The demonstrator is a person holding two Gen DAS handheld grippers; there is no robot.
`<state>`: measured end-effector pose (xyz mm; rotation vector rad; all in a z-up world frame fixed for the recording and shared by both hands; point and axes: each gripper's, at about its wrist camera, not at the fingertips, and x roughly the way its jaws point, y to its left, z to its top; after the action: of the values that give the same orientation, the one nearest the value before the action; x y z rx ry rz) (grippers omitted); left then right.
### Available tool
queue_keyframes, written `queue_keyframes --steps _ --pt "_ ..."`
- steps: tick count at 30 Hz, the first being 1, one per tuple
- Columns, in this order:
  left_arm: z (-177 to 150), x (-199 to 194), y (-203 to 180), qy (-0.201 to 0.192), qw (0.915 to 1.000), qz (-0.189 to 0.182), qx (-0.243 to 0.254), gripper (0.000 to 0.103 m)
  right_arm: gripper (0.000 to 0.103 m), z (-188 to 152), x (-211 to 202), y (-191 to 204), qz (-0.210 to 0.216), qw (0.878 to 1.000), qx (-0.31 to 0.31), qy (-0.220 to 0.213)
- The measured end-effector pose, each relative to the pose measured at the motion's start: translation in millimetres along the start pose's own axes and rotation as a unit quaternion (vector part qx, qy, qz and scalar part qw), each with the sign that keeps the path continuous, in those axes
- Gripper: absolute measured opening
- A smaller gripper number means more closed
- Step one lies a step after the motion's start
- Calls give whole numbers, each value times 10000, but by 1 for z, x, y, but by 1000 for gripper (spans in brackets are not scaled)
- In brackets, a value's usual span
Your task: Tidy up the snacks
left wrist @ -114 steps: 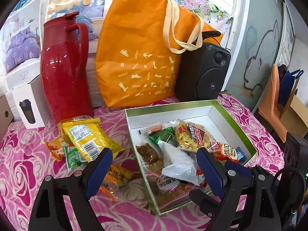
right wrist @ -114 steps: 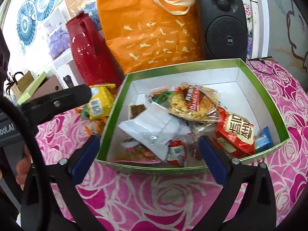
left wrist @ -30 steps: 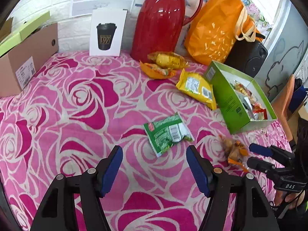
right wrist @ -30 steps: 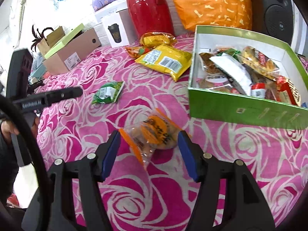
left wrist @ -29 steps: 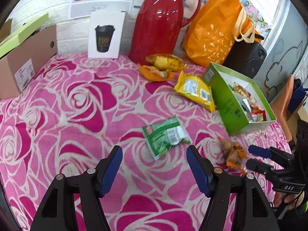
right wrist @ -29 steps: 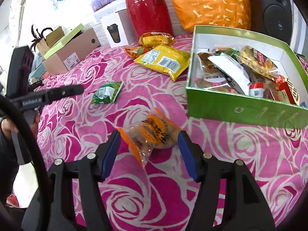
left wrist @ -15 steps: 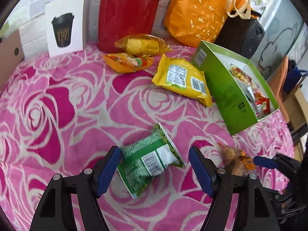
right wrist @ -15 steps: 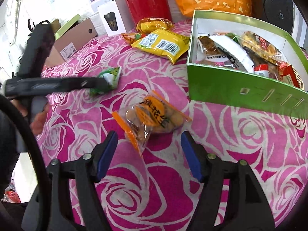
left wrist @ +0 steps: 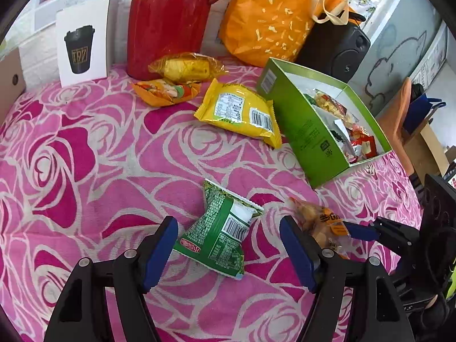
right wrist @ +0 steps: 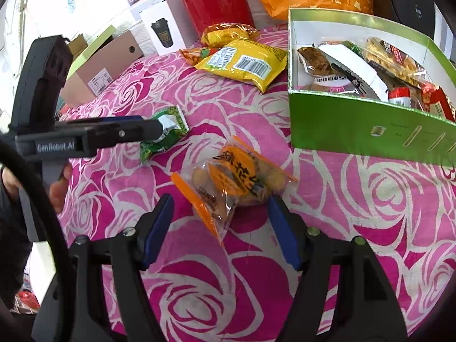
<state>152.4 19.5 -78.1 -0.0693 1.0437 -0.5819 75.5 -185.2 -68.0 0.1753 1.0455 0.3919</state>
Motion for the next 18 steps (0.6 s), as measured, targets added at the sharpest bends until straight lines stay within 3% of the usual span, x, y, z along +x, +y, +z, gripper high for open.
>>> queue_keyframes --steps 3,4,7,8,9,13,18 --pt "-3 6 -5 -13 10000 33 61 75 56 1 -1 -4 64 9999 104 -91" --pt "-4 6 -6 -7 10000 35 91 75 44 0 -2 -4 84 9999 104 -105" --pt "-7 10 -11 33 9993 262 268 52 37 0 -5 1 21 9999 -41 -116" --pt "-7 12 -12 62 9990 332 293 38 35 -1 -6 3 35 9999 -94 -139" --pt "-8 13 -12 70 9990 328 289 32 25 -1 -9 4 84 9997 -110 -190" --pt "-9 2 -14 -71 9993 301 214 17 22 0 -23 11 70 9987 -323 -381" --pt "-8 -18 -19 -273 9993 207 165 15 20 6 -47 14 151 9970 -319 -695"
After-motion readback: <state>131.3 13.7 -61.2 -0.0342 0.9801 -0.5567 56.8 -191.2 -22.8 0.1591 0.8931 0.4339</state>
